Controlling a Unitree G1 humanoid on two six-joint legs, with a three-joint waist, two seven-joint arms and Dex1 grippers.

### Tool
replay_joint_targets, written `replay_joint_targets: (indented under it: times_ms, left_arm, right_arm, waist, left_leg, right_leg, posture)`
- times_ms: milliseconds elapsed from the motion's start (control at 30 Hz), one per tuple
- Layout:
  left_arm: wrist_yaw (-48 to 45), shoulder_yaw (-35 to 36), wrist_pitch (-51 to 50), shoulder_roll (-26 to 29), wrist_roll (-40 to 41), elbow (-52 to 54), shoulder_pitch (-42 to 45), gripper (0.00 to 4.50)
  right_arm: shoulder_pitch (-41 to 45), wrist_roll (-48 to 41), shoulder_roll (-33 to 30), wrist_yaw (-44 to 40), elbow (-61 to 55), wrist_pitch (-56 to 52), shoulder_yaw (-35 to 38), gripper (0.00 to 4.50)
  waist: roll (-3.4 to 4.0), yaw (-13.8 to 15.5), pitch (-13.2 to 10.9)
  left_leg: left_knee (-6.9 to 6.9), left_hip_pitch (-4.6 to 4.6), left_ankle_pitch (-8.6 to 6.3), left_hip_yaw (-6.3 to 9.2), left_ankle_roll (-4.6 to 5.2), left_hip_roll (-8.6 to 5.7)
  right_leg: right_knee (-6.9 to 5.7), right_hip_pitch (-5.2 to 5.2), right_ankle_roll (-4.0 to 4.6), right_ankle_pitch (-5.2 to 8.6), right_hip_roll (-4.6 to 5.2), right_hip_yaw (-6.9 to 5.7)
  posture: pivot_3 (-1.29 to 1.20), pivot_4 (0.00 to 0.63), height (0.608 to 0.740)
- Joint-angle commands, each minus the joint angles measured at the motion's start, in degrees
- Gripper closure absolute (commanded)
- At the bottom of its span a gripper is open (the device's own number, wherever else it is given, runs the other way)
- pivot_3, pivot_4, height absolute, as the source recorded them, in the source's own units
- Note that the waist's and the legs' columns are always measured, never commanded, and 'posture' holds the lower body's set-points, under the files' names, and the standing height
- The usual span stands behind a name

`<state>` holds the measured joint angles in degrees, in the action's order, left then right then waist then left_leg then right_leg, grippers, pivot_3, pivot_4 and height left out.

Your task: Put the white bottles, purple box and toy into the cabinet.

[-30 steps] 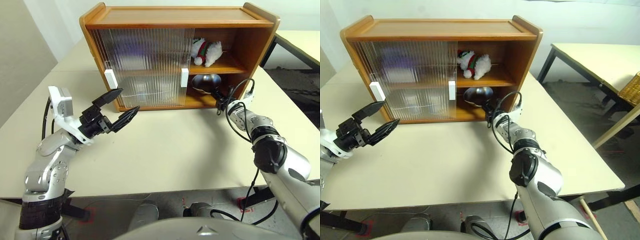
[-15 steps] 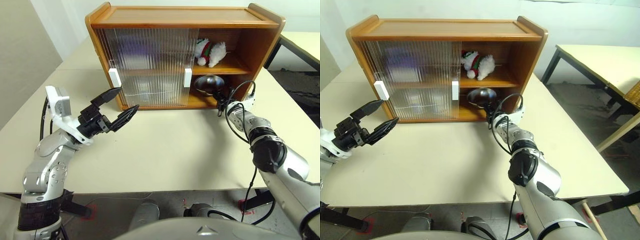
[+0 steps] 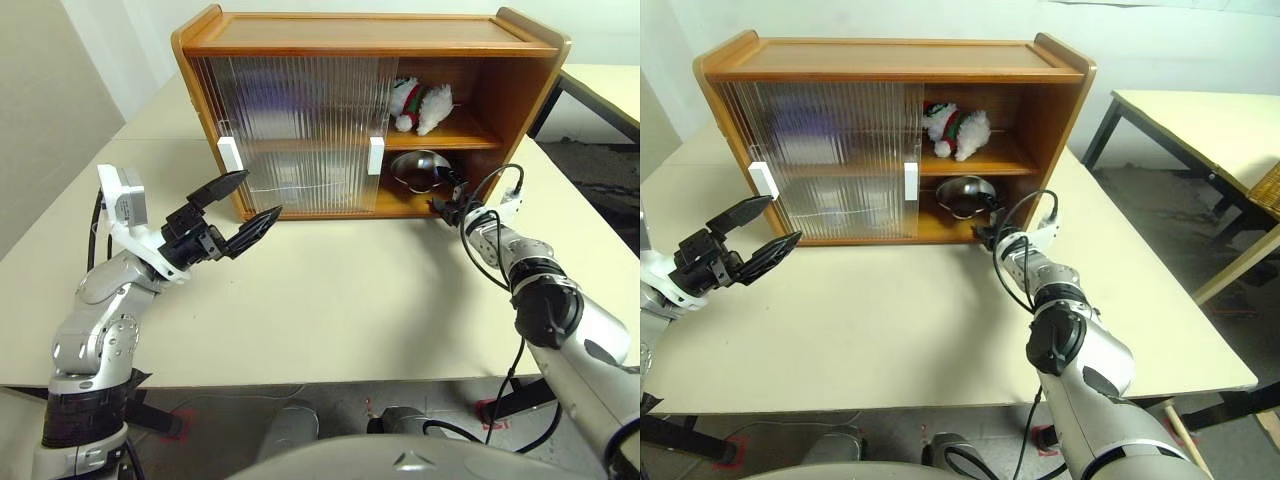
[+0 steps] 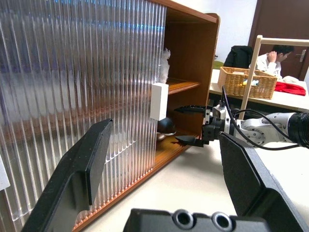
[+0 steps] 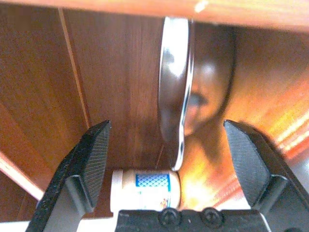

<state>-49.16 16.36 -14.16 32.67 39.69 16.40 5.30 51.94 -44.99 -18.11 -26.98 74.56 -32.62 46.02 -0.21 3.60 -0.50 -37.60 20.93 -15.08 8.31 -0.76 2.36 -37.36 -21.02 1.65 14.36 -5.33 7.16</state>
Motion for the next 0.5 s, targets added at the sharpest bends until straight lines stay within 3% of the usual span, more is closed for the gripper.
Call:
replay_joint_targets:
  times_ms: [33,167,333,433,500]
  left_arm:
    - [-1.09,-1.27,0.6,-0.11,-1.0,-1.59,0.88,0.0]
    - [-1.88,-1.53,0.96,-0.11,-1.22,-2.81,1.77,0.0]
    - [-2.63,-1.99,1.4,-0.24,-1.6,-4.03,2.59,0.0]
    - [-3.04,-2.03,1.49,-0.22,-1.76,-4.65,3.04,0.0]
    - [-3.33,-2.05,1.55,-0.19,-1.88,-5.07,3.36,0.0]
  right_arm:
    - [-1.22,2.34,-1.77,-6.3,-2.97,-6.97,-4.07,0.03]
    - [-7.58,7.99,-2.09,-19.57,-17.69,-12.21,-17.8,0.03]
    - [-16.95,9.04,-0.9,-23.33,-38.21,-11.79,-26.08,0.03]
    - [-23.16,15.15,-0.81,-26.03,-49.57,-1.83,-34.33,0.68]
    - [-26.17,18.83,-0.77,-26.92,-54.82,4.66,-38.58,1.41]
  waist:
    - [0.0,-0.06,0.0]
    - [-0.04,-0.32,0.02]
    - [-0.02,-1.39,0.01]
    - [-0.01,-2.08,0.0]
    - [0.0,-2.52,0.0]
  left_leg:
    - [-0.03,0.01,0.0,0.0,0.0,-0.01]
    - [-0.07,0.03,0.0,-0.22,0.0,-0.05]
    - [-0.1,-0.02,0.0,-0.58,0.0,-0.04]
    - [-0.11,-0.05,0.0,-0.62,0.0,-0.03]
    - [-0.14,-0.1,0.0,-0.64,0.0,-0.03]
  right_leg:
    - [0.0,0.0,0.0,0.0,0.0,0.0]
    - [0.0,0.03,-0.01,0.0,-0.02,-0.02]
    - [-0.01,0.1,-0.07,0.02,-0.11,-0.04]
    - [-0.01,0.12,-0.13,0.0,-0.14,-0.04]
    - [-0.01,0.17,-0.62,0.28,-0.18,-0.04]
  posture:
    - [0.1,0.0,0.74]
    - [0.06,0.0,0.74]
    - [0.05,0.0,0.74]
    - [0.04,0.0,0.74]
    - [0.04,0.0,0.74]
